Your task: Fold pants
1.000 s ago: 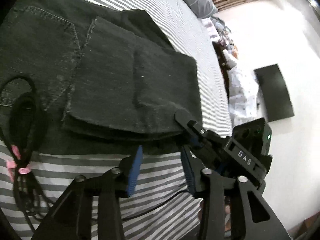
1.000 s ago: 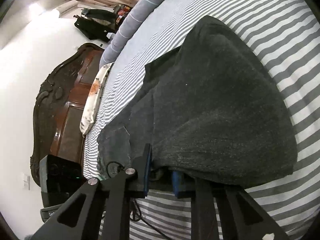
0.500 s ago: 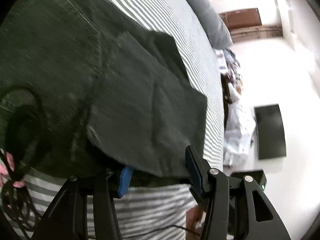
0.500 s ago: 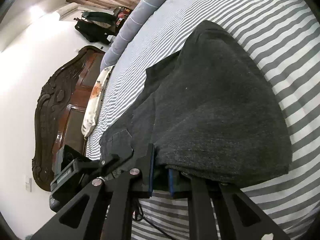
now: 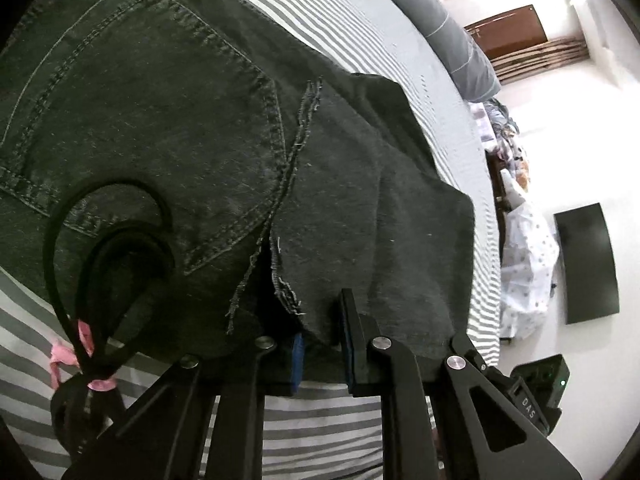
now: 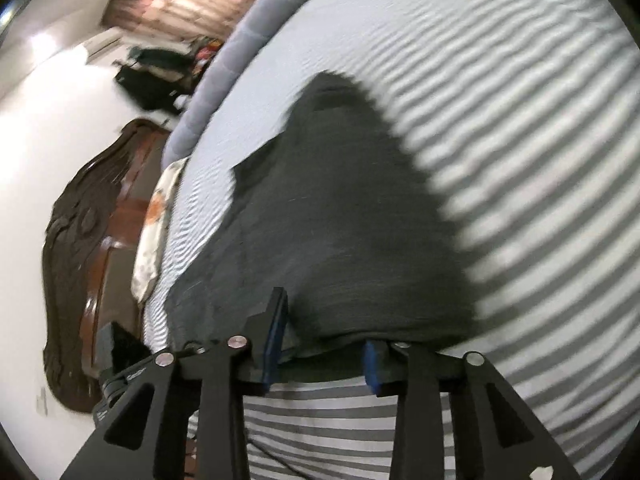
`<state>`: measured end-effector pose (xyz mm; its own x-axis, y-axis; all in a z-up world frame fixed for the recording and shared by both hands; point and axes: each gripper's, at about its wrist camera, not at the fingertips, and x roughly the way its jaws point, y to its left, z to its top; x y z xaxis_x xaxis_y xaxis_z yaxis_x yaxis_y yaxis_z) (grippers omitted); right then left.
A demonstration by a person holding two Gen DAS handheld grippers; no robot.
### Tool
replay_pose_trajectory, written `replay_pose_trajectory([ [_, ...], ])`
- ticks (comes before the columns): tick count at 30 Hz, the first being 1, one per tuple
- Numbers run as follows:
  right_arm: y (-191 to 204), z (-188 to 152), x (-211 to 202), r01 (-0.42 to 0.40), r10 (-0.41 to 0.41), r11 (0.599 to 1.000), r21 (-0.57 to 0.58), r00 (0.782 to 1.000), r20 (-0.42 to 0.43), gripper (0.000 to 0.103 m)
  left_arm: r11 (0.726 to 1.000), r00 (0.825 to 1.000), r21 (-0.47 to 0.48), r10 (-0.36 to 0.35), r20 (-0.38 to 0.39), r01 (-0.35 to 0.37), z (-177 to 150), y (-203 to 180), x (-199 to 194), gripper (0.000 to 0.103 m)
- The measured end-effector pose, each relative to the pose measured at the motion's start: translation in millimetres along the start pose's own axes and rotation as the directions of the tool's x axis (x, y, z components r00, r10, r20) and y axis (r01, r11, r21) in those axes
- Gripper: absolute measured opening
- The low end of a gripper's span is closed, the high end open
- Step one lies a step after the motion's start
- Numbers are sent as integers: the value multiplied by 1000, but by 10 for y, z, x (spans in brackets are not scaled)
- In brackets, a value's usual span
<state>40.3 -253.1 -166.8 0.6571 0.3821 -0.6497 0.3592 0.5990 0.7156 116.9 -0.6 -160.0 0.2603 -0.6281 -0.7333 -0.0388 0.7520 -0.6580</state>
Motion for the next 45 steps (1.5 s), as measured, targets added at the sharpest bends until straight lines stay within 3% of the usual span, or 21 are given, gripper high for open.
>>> replay_pose_trajectory([
  [2,-138,9,-91,46,-47,999,27,998,41,32,999,1000,43,29,10,-29,-22,-29,-18,15],
  [3,-175,8,-119,60,-61,998,31,997,52,16,996,999,72,47,14,-48,-34,-57,-14,14],
  [8,-258,2,-104,110,-111,994,13,993,33,13,973,991,185,131,41,-136,-96,-171,22,11],
  [14,-206,17,-55,140,-139,990,-5,990,4,23,920,974,320,216,70,-227,-161,-368,11,14],
  [18,-82,-23,-142,175,-175,983,-51,984,1,36,900,965,351,230,122,-259,-149,-436,-237,20],
  [20,18,-76,-185,194,-196,977,-88,981,-9,37,891,960,363,226,163,-272,-163,-422,-424,22],
  [22,113,-133,-218,198,-203,971,-131,979,-25,37,900,954,333,223,202,-281,-138,-328,-637,32],
  [25,344,-232,-257,215,-226,947,-239,974,-20,37,927,940,237,231,251,-291,-57,-72,-914,36],
  [27,529,-262,-238,246,-258,910,-333,966,7,37,937,928,172,253,275,-306,-3,132,-1041,36],
  [29,755,-256,-164,309,-314,840,-445,947,65,37,944,919,105,272,285,-312,58,367,-1171,36],
  [34,1083,-86,168,367,-381,724,-584,918,105,37,970,926,-100,242,289,-222,173,921,-1395,36],
  [37,1124,67,363,388,-411,704,-595,906,104,36,974,937,-176,189,294,-141,201,1114,-1439,36],
  [40,1090,211,577,430,-467,677,-598,878,103,36,973,939,-216,142,312,-75,236,1242,-1476,36],
  [43,966,317,745,472,-528,651,-595,844,92,31,965,942,-254,148,300,-71,304,1349,-1474,36],
  [45,896,362,794,470,-534,664,-582,843,72,30,953,943,-297,155,294,-65,331,1491,-1483,36],
])
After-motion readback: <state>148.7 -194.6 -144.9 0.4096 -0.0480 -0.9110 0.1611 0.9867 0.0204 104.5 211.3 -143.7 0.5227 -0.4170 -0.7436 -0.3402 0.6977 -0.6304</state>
